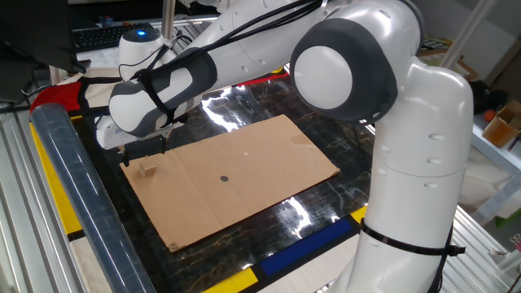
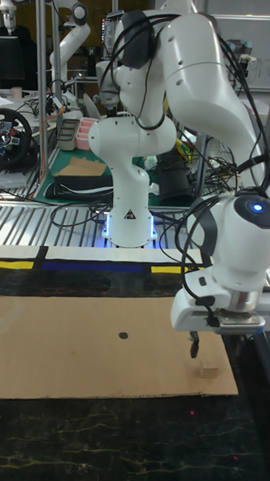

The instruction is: Grab the block and place it at the designated location

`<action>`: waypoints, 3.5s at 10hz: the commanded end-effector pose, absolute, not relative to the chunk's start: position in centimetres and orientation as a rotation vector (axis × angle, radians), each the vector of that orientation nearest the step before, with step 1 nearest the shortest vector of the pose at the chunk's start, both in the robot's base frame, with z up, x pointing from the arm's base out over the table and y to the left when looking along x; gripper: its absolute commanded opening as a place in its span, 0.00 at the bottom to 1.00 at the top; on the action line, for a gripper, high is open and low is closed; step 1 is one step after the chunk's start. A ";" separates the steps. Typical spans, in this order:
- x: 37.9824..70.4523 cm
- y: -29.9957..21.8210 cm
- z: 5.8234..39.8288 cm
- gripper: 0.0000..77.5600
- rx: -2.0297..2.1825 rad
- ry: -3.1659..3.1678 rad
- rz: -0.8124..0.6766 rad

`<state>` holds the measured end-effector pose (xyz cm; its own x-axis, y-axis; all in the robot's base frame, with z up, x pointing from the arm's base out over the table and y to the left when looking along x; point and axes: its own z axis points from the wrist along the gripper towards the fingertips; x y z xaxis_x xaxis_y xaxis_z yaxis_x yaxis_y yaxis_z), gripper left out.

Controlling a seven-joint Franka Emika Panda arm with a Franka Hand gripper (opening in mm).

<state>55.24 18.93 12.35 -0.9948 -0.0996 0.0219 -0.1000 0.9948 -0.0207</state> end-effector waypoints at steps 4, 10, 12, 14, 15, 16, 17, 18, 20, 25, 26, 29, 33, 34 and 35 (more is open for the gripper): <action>56.7 17.0 10.8 1.00 0.151 -3.100 -0.001; 55.0 17.1 9.9 1.00 0.124 -3.077 0.011; 54.7 17.2 9.8 1.00 0.137 -3.077 0.001; 54.9 17.2 9.6 1.00 0.144 -3.077 -0.002; 54.9 17.2 9.5 1.00 0.145 -3.077 -0.004; 54.9 17.3 8.8 1.00 0.145 -3.082 -0.011; 55.0 17.3 8.7 1.00 0.144 -3.083 -0.010; 55.1 17.3 8.8 1.00 0.146 -3.084 -0.010; 55.4 17.3 9.0 1.00 0.152 -3.085 -0.011; 55.4 17.2 8.2 1.00 0.164 -3.081 -0.022; 55.4 17.2 8.2 1.00 0.166 -3.082 -0.025; 55.4 17.2 8.2 1.00 0.174 -3.082 -0.026; 55.4 17.2 8.3 1.00 0.174 -3.087 -0.025; 55.4 17.2 8.3 1.00 0.177 -3.087 -0.025; 55.4 17.2 8.3 1.00 0.175 -3.087 -0.025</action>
<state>55.30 17.21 8.19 -0.9921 -0.1141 0.0521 -0.1133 0.9934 0.0185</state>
